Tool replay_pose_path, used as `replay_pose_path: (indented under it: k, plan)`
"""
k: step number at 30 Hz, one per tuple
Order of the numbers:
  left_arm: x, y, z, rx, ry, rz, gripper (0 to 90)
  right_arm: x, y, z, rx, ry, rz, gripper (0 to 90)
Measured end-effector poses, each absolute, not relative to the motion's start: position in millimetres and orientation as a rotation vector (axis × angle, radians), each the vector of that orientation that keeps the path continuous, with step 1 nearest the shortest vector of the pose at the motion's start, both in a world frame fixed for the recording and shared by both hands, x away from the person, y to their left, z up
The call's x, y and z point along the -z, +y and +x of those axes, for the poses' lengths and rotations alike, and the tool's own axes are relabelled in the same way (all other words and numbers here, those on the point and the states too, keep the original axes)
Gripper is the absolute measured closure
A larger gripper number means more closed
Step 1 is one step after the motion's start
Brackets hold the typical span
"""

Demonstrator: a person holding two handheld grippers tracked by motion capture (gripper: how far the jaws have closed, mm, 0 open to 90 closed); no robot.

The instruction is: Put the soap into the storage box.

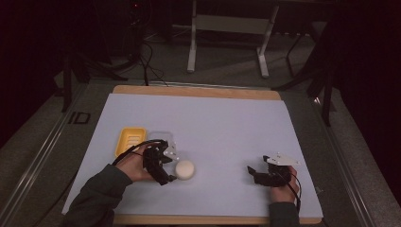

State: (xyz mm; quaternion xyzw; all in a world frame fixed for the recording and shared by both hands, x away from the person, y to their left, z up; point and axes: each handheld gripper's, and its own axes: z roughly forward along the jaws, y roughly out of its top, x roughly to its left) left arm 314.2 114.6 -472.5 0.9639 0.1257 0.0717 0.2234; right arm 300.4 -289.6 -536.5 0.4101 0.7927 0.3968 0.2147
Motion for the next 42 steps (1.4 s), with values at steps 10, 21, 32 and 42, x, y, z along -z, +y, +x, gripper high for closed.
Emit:
replay_pose_path:
  k: [10, 21, 32, 42]
  plan:
    - [474, 108, 317, -0.180, 0.332, 2.671, 17.0, 537, -290, 301, -1.100, 2.200, 1.137, 18.8]
    - [477, 99, 322, -0.137, 0.336, 2.673, 15.1, 537, -289, 301, -1.101, 2.202, 1.136, 18.8]
    - [478, 91, 325, -0.125, 0.315, 2.709, 14.8, 537, -289, 301, -1.102, 2.204, 1.137, 18.8]
    - [482, 83, 327, -0.113, 0.305, 2.739, 13.6, 537, -289, 301, -1.095, 2.208, 1.133, 18.8]
